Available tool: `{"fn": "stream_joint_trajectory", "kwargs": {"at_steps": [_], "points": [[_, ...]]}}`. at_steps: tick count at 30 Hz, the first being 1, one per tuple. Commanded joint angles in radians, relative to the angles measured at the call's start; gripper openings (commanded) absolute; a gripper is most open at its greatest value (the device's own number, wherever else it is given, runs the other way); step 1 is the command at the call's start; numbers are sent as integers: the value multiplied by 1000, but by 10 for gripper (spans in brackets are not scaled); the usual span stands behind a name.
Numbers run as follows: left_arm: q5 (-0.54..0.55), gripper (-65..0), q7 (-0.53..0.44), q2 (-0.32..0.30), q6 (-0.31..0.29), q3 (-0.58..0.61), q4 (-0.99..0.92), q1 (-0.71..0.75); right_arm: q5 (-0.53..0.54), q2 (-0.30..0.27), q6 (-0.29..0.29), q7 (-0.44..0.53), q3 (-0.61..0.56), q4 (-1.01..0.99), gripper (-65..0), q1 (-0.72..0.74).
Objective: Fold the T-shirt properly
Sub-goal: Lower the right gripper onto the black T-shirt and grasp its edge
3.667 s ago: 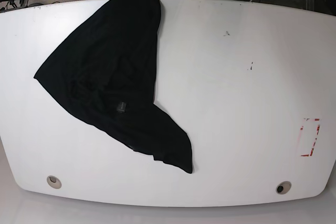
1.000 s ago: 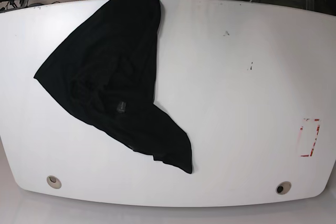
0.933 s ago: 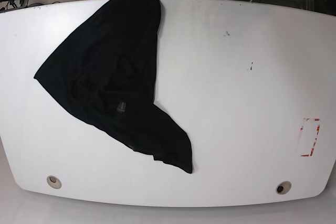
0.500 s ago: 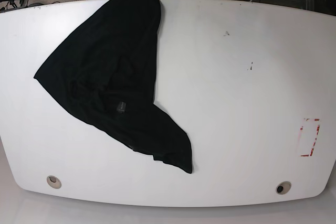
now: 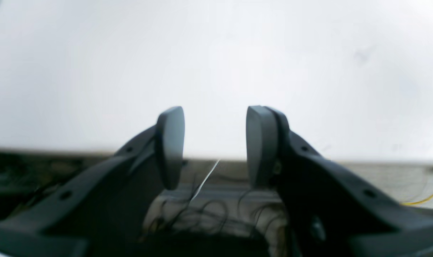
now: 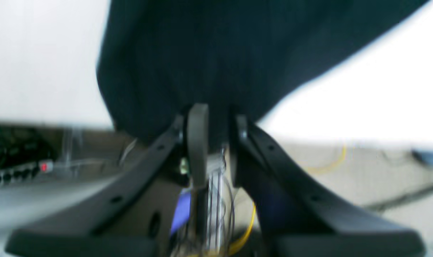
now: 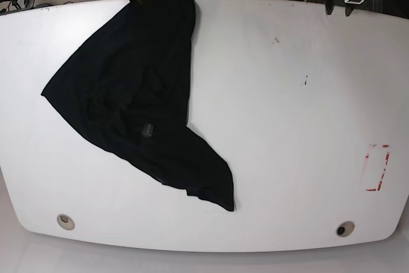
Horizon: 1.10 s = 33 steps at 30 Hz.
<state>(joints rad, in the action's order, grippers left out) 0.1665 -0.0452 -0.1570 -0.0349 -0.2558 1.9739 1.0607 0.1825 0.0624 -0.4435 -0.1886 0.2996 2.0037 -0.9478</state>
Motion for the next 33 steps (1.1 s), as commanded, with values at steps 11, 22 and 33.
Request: {"fn": "stream_joint_trajectory", "kwargs": {"at_steps": [11, 22, 33], "points": [[1, -250, -28, -3, 7, -7, 25, -6, 7, -82, 1, -269, 5, 16, -547, 364], [-2, -249, 8, -33, 7, 2, 18, -63, 5, -171, 8, -513, 5, -16, -320, 694], [0, -253, 94, -92, 5, 29, 18, -225, -85, -261, -1, -539, -1, -255, -312, 927]]}}
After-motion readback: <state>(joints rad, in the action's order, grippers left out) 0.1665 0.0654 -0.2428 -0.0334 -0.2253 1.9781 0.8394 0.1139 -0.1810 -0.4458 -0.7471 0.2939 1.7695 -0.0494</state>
